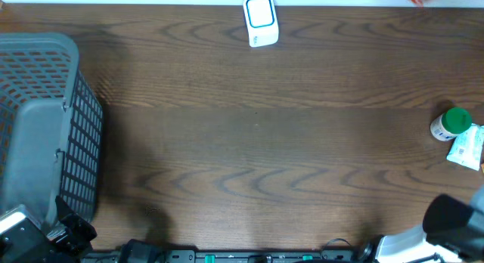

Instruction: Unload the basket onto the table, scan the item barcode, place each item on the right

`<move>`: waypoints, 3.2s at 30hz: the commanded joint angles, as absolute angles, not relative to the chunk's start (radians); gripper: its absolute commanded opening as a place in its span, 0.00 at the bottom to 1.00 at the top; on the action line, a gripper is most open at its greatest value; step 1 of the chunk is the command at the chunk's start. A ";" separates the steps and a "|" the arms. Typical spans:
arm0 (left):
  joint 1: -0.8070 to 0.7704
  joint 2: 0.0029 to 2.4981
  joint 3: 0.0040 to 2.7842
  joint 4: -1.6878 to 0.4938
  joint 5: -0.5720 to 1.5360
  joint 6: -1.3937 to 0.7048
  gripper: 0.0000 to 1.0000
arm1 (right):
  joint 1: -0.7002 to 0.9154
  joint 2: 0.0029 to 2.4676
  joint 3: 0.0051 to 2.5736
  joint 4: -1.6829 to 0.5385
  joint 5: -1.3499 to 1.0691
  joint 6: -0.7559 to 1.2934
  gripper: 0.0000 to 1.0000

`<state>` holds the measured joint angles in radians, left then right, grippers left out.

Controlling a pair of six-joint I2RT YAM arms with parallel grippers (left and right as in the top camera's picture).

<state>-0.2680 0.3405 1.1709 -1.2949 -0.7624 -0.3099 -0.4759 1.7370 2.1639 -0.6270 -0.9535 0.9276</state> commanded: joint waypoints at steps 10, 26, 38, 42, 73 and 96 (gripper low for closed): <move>-0.262 0.336 1.173 -1.295 -0.771 -0.297 0.85 | -0.579 1.829 2.144 -1.056 0.307 0.268 0.01; -0.262 0.336 1.173 -1.295 -0.771 -0.297 0.85 | -0.709 2.188 2.144 -1.099 0.341 0.182 0.99; -0.262 0.336 1.173 -1.295 -0.771 -0.297 0.85 | -0.887 1.940 2.144 -1.118 -0.540 0.179 0.99; -0.262 0.336 1.173 -1.295 -0.771 -0.297 0.85 | -0.915 1.815 2.144 -1.122 -0.865 0.111 0.99; -0.262 0.336 1.173 -1.298 -0.771 -0.297 0.85 | -0.318 0.821 2.142 -1.698 -0.346 -0.199 0.99; -0.262 0.336 1.173 -1.299 -0.771 -0.297 0.85 | -0.084 0.445 2.077 -1.699 -0.102 -0.249 0.99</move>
